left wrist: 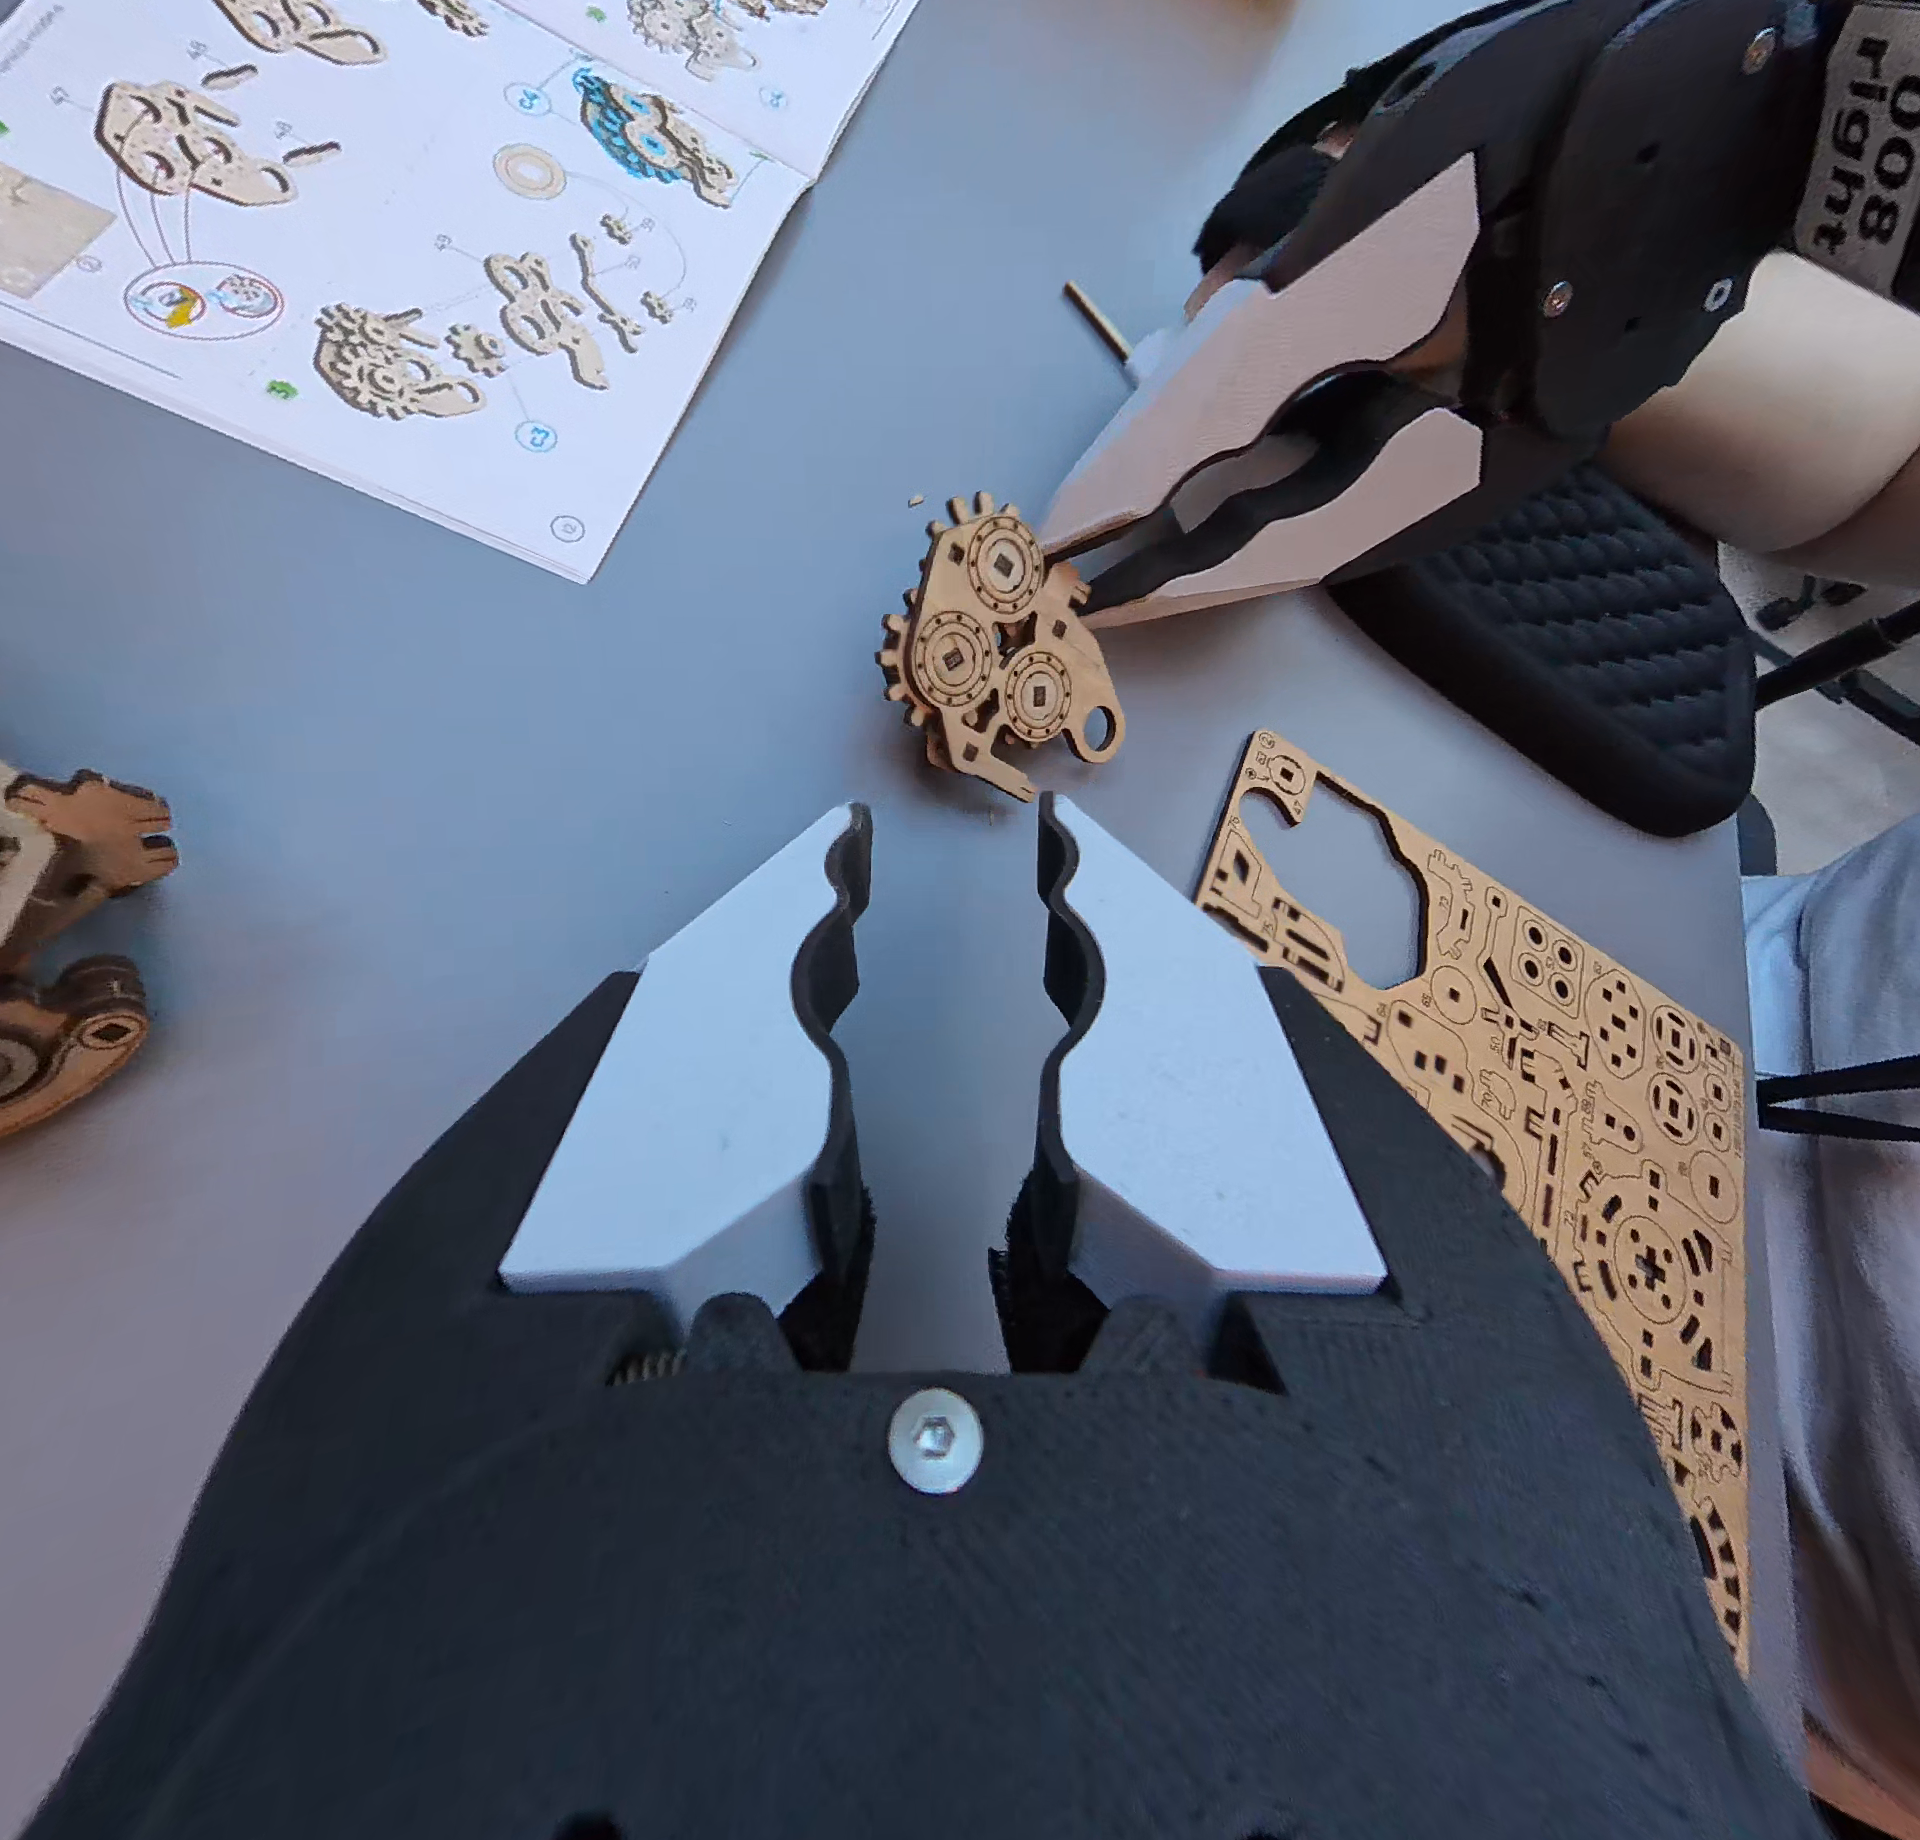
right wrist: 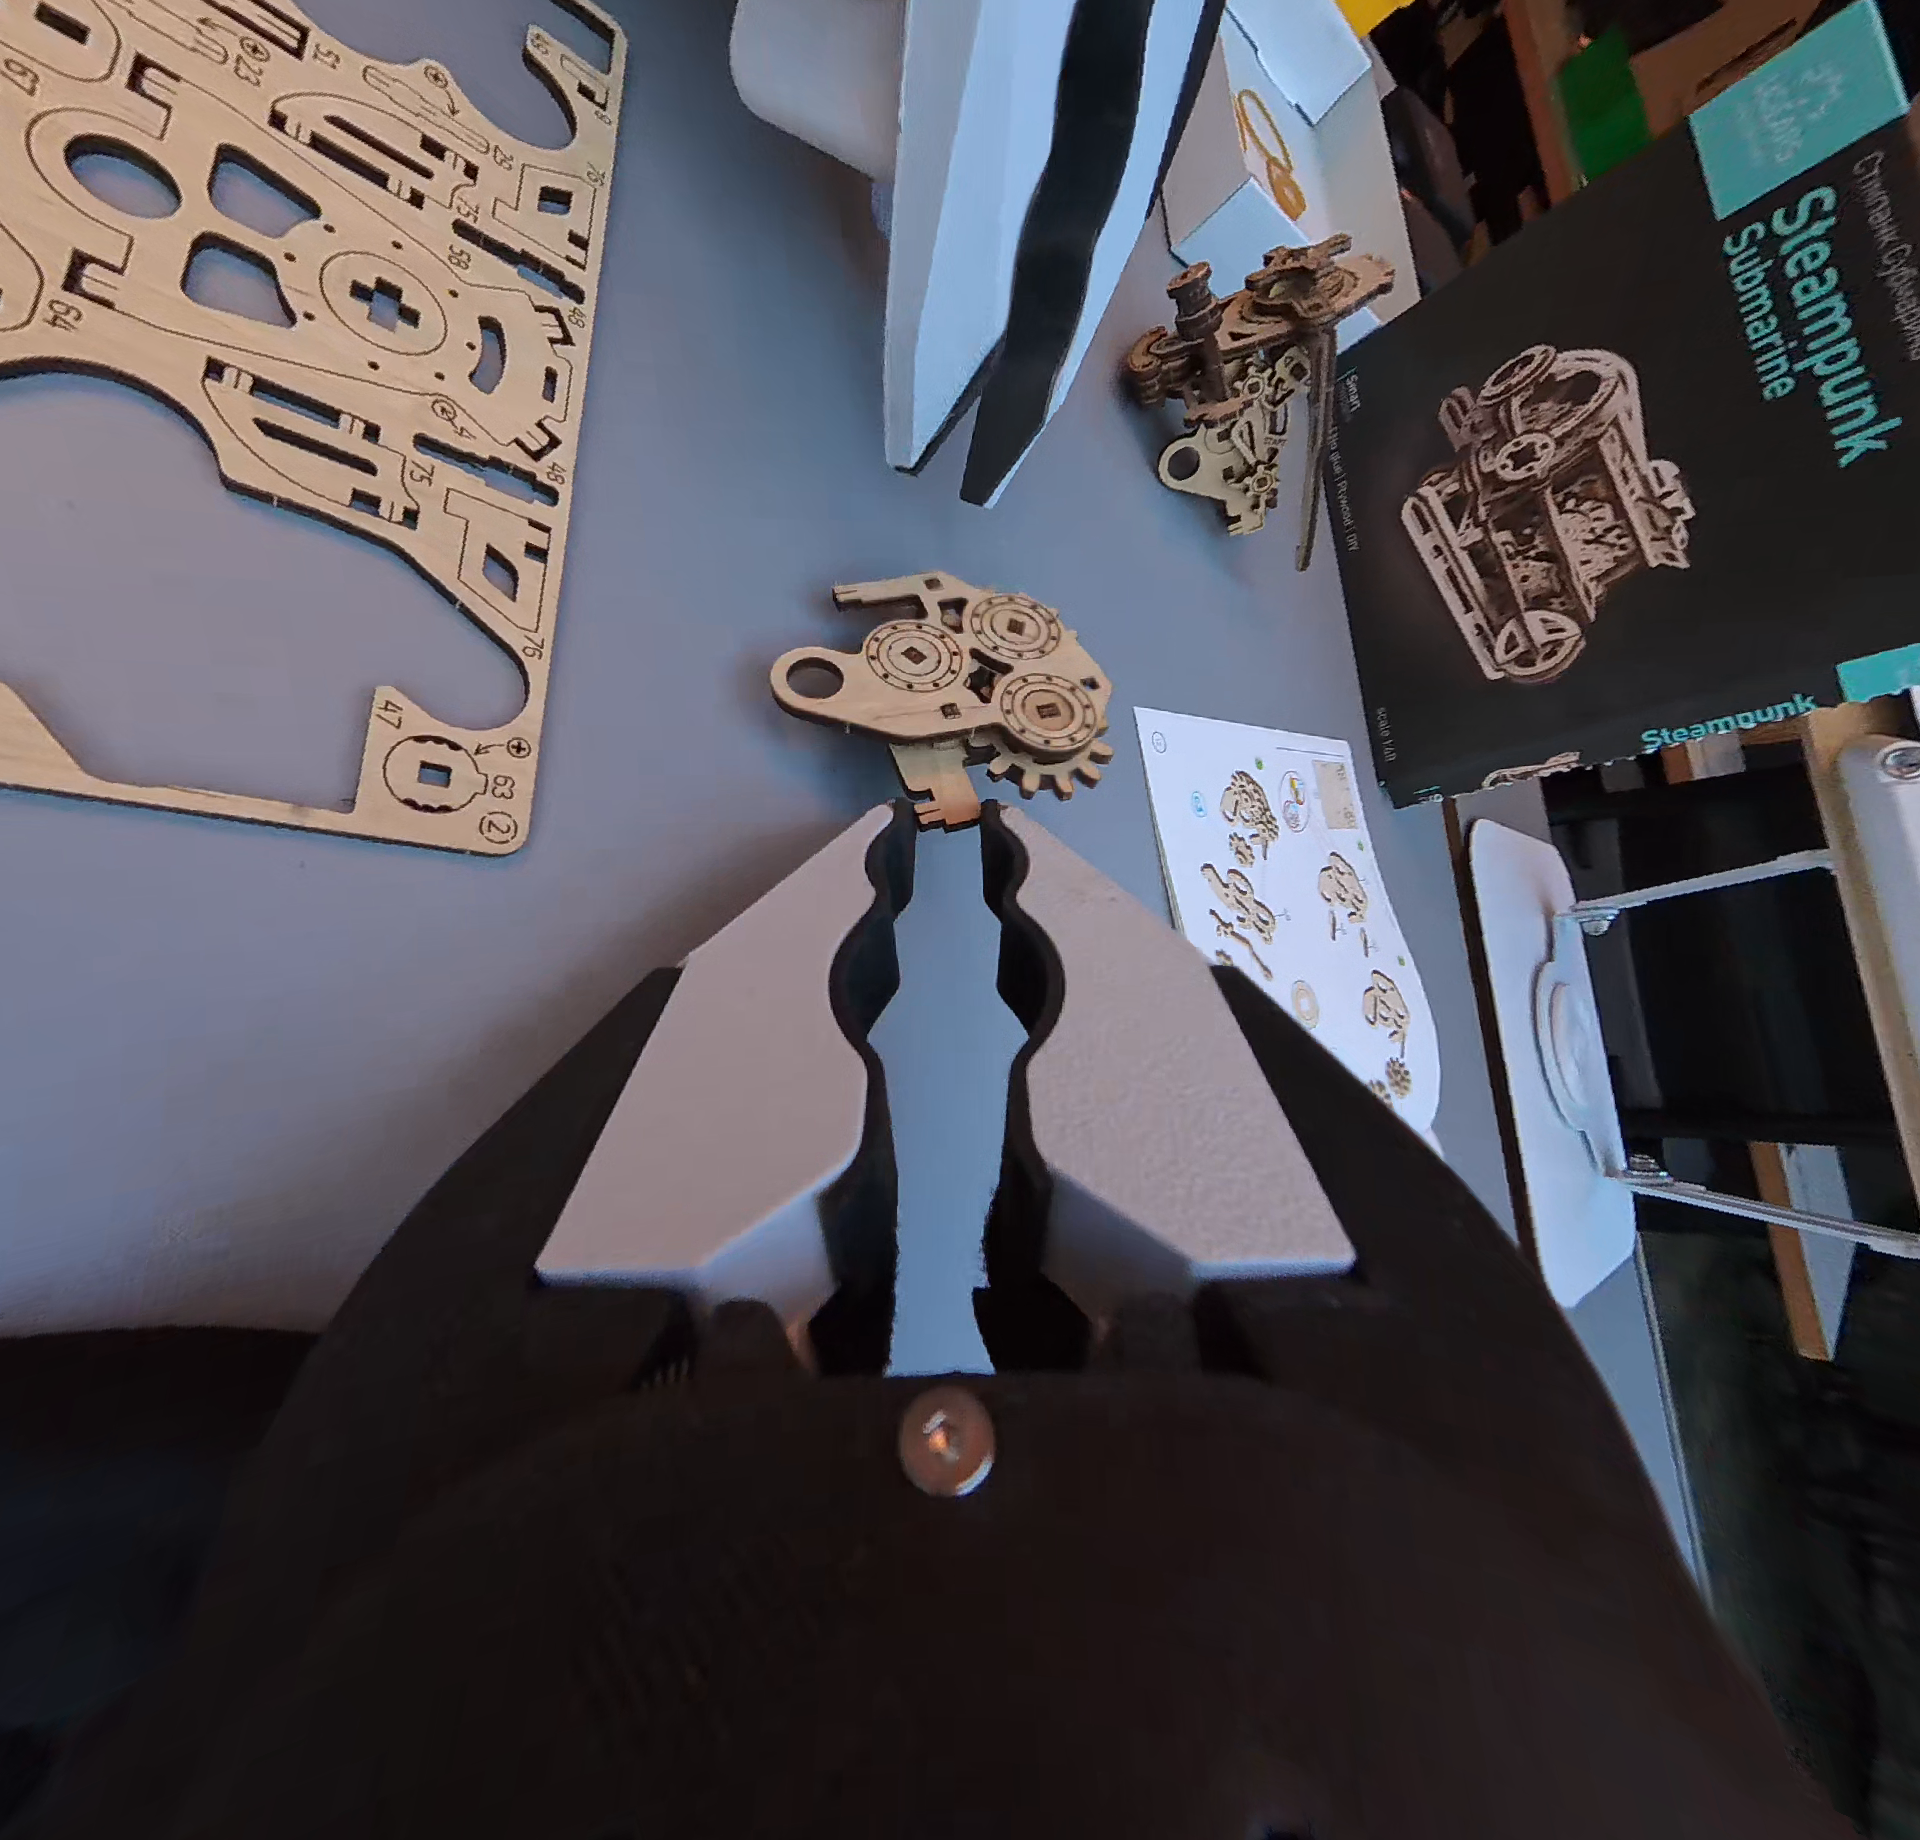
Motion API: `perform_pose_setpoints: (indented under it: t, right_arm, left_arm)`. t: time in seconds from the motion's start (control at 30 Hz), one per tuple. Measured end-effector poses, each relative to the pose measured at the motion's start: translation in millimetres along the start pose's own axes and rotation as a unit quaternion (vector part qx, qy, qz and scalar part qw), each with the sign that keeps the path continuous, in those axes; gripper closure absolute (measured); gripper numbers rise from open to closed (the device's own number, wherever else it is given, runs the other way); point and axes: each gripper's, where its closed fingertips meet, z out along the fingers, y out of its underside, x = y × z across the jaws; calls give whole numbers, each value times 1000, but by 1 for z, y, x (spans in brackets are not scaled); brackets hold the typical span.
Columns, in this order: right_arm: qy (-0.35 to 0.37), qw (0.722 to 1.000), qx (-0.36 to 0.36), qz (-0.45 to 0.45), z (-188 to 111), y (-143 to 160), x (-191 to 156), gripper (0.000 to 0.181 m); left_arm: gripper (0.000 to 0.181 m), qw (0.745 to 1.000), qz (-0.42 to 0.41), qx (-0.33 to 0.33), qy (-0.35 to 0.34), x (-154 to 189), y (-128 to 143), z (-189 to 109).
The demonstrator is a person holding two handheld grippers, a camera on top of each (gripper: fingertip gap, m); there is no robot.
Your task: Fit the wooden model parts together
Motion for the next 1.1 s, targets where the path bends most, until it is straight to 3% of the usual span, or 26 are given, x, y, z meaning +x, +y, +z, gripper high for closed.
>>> perform_pose_setpoints:
  t: [0.2, 0.73, 0.9, 1.1]
  right_arm:
    - [14, 1000, -3, -25, -1, 2, 2, 170]
    - [19, 995, -4, -102, 2, 0, -5, 170]
    - [24, 992, 6, -127, 2, -6, -7, 170]
    - [27, 985, 28, -167, -1, -17, -14, 170]
  left_arm:
    - [152, 1000, -22, 2, 17, 2, 1, 1]
    - [144, 1000, 14, 17, 0, -5, -2, 7]
    - [142, 995, -16, 70, 76, 14, -20, 3]
    - [146, 996, 3, 38, 84, 22, -11, 10]
